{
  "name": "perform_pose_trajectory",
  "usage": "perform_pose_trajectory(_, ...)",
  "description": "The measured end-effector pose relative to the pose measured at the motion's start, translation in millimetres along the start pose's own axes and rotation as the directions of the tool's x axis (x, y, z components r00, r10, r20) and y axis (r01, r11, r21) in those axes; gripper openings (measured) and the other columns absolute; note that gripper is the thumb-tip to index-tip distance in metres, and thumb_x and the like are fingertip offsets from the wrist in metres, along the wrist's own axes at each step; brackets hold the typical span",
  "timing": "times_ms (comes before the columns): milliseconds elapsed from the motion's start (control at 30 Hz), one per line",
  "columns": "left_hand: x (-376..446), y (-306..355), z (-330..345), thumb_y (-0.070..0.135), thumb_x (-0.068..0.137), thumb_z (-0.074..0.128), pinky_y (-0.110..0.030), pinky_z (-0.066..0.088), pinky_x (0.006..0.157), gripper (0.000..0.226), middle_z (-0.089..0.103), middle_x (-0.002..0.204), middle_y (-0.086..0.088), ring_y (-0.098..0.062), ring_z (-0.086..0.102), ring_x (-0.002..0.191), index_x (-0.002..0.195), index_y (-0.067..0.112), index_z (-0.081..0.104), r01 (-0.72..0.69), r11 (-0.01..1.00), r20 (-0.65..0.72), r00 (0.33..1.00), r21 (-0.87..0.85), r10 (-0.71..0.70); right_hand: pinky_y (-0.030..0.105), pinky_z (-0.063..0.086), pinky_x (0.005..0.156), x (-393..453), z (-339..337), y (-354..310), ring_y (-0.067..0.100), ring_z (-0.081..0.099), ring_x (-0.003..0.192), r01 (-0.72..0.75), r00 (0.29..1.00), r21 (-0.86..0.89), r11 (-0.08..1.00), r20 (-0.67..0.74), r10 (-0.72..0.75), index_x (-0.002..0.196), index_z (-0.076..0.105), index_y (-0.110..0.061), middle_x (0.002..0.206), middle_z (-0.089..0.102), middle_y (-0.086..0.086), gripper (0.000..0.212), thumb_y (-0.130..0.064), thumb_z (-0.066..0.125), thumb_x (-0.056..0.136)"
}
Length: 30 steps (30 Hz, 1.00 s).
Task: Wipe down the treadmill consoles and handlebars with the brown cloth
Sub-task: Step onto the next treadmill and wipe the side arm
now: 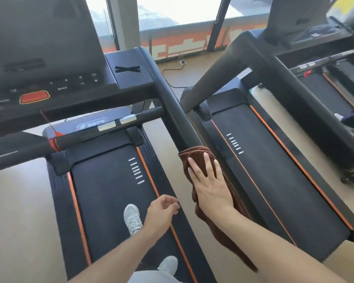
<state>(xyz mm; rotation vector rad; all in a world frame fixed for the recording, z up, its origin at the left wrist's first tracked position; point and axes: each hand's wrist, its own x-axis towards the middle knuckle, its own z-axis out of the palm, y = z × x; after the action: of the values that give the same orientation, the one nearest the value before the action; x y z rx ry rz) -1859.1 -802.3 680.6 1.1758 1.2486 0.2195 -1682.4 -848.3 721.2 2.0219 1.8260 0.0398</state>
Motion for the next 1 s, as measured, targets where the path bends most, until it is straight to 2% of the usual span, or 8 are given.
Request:
perform_pose_trajectory(133,25,13,-19,0.012,0.093,0.065,-0.031,0.058,0.084,0.014,0.079,0.084,0.007,-0.01,0.074,0.08,0.091,0.024,0.073,0.003,0.999,-0.018,1.0,-0.036,-0.004,0.064,0.002,0.124,79,-18,8,0.049,-0.022,0.152,0.071,0.997,-0.011,0.997,-0.023,-0.071,0.165,-0.003,-0.016,0.17,-0.02,0.01,0.081,-0.039,0.046,0.105)
perform_pose_trajectory(367,73,40,-76,0.012,0.095,0.064,-0.02,0.05,0.073,0.014,0.078,0.088,0.006,-0.008,0.074,0.083,0.094,0.022,0.073,0.049,0.998,-0.105,0.993,-0.04,-0.053,0.045,0.015,0.128,202,-52,46,0.018,-0.014,0.158,0.02,0.999,0.539,0.842,-0.045,0.006,0.165,-0.002,-0.028,0.17,-0.01,-0.021,0.078,-0.041,0.047,0.106)
perform_pose_trajectory(467,92,46,-95,0.011,0.095,0.063,-0.025,0.052,0.078,0.015,0.078,0.088,0.008,-0.008,0.074,0.086,0.095,0.023,0.073,0.071,0.997,-0.126,0.989,-0.017,-0.073,0.037,0.012,0.127,229,-56,60,0.0,-0.007,0.156,0.005,0.999,0.761,0.649,-0.025,0.021,0.165,0.006,-0.037,0.167,-0.005,-0.031,0.07,-0.042,0.046,0.107)
perform_pose_trajectory(567,109,55,-107,0.015,0.095,0.064,-0.034,0.055,0.09,0.015,0.078,0.087,0.013,-0.007,0.074,0.089,0.094,0.027,0.073,0.069,0.997,-0.114,0.991,0.037,-0.064,0.029,0.011,0.127,247,-57,66,-0.005,0.015,0.15,-0.069,0.994,0.912,0.404,0.026,0.11,0.163,0.015,-0.04,0.167,0.01,-0.029,0.063,-0.041,0.045,0.108)
perform_pose_trajectory(667,116,68,-114,0.019,0.094,0.066,-0.036,0.055,0.094,0.013,0.078,0.088,0.015,-0.008,0.073,0.092,0.095,0.029,0.073,0.04,0.995,-0.095,0.995,0.087,-0.032,0.035,0.023,0.126,253,-50,70,0.007,0.04,0.143,-0.23,0.956,0.971,0.069,0.212,0.203,0.157,0.038,-0.037,0.157,0.044,-0.015,0.053,-0.052,0.044,0.105)
perform_pose_trajectory(767,115,78,-115,0.02,0.094,0.066,-0.039,0.056,0.096,0.012,0.078,0.088,0.016,-0.008,0.073,0.091,0.095,0.03,0.073,0.008,0.992,-0.079,0.997,0.129,0.002,0.042,0.034,0.121,239,-30,77,0.024,0.054,0.134,-0.452,0.832,0.878,-0.158,0.478,0.28,0.143,0.06,-0.015,0.142,0.061,0.004,0.07,-0.066,0.052,0.096)
perform_pose_trajectory(867,108,85,-105,0.017,0.094,0.065,-0.037,0.057,0.093,0.013,0.078,0.088,0.012,-0.008,0.074,0.087,0.096,0.027,0.072,-0.029,0.99,-0.053,0.998,0.141,0.037,0.032,0.035,0.116,192,-9,80,0.019,0.057,0.124,-0.562,0.747,0.784,-0.264,0.618,0.245,0.133,0.066,-0.009,0.132,0.063,0.0,0.078,-0.071,0.063,0.087)
perform_pose_trajectory(1000,88,91,-70,0.015,0.096,0.063,-0.033,0.056,0.09,0.011,0.077,0.094,0.005,-0.014,0.074,0.092,0.099,0.023,0.071,-0.072,0.989,0.019,0.997,0.128,0.07,0.026,0.038,0.105,115,18,79,0.014,0.058,0.122,-0.502,0.757,0.773,-0.388,0.61,0.235,0.125,0.07,-0.022,0.134,0.065,-0.001,0.035,-0.044,0.063,0.1)
